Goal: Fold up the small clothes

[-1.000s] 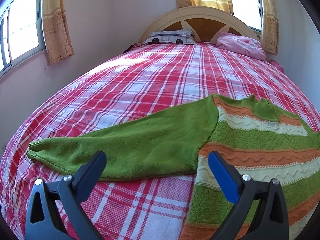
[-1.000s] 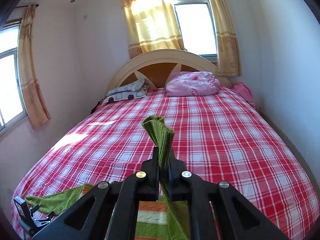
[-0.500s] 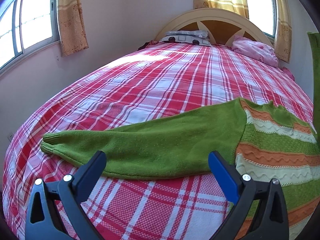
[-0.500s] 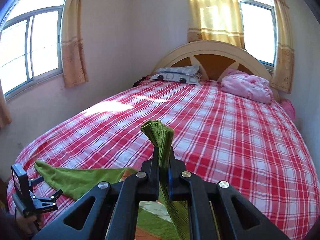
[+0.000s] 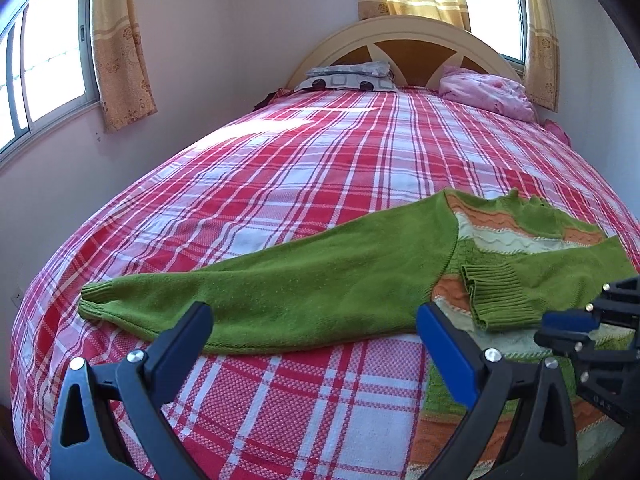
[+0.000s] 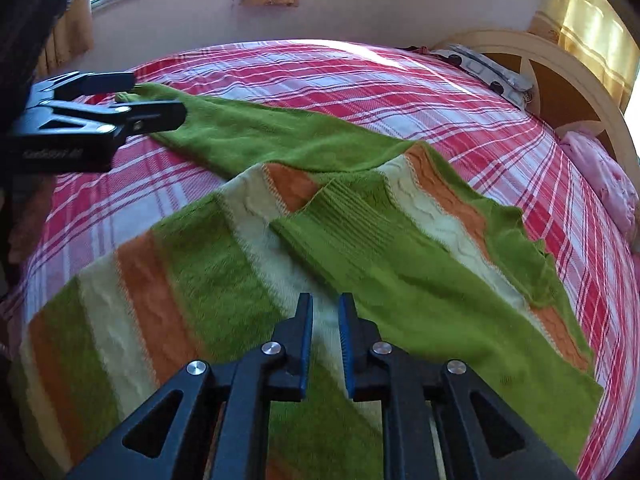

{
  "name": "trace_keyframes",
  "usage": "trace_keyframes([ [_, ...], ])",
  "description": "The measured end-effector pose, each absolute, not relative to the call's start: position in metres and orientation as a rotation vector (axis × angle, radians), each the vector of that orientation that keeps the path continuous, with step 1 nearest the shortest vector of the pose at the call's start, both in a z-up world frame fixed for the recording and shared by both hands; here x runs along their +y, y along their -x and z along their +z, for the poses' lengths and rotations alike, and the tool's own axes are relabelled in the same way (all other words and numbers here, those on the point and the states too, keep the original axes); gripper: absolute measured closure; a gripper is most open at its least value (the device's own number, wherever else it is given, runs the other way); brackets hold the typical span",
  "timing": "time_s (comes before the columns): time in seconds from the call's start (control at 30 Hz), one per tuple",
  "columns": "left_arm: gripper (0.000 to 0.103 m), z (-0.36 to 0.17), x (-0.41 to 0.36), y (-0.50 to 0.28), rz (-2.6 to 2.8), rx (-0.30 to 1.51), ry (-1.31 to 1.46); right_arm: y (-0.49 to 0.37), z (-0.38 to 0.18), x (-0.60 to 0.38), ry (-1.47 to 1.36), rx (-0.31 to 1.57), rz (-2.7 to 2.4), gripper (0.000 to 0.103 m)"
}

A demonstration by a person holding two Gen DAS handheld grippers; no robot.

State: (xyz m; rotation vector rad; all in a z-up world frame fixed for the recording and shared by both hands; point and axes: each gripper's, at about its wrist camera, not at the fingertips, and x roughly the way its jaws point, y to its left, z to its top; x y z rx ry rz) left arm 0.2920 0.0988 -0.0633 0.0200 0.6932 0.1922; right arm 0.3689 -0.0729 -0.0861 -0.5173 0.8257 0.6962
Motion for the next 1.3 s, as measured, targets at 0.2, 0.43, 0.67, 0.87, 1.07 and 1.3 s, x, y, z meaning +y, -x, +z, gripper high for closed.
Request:
trace_keyframes([
  [0.2, 0.003, -0.061, 0.061, -0.303, 0.054, 0.709, -0.045, -0.349, -0.068, -0.153, 0.371, 0.800, 0.581, 0.057],
  [0.43, 0.031, -0.088, 0.010, -0.342, -0.121, 0.850, -0.023, -0.323, -0.074, -0.211, 0.273, 0.790, 0.462, 0.057],
  [0.67, 0.052, -0.115, -0.003, -0.371, -0.138, 0.914, 0.044, -0.301, -0.085, -0.238, 0.244, 0.748, 0.421, 0.056],
  [0.87, 0.095, -0.108, -0.006, -0.363, -0.180, 0.884, 0.045, -0.290, -0.088, -0.239, 0.246, 0.721, 0.411, 0.051],
  [1.07, 0.095, -0.091, 0.004, -0.343, -0.191, 0.842, 0.053, -0.287, -0.091, -0.239, 0.240, 0.740, 0.438, 0.044],
  [1.3, 0.090, -0.115, 0.004, -0.345, -0.179, 0.884, 0.034, -0.314, -0.068, -0.248, 0.207, 0.717, 0.392, 0.044],
])
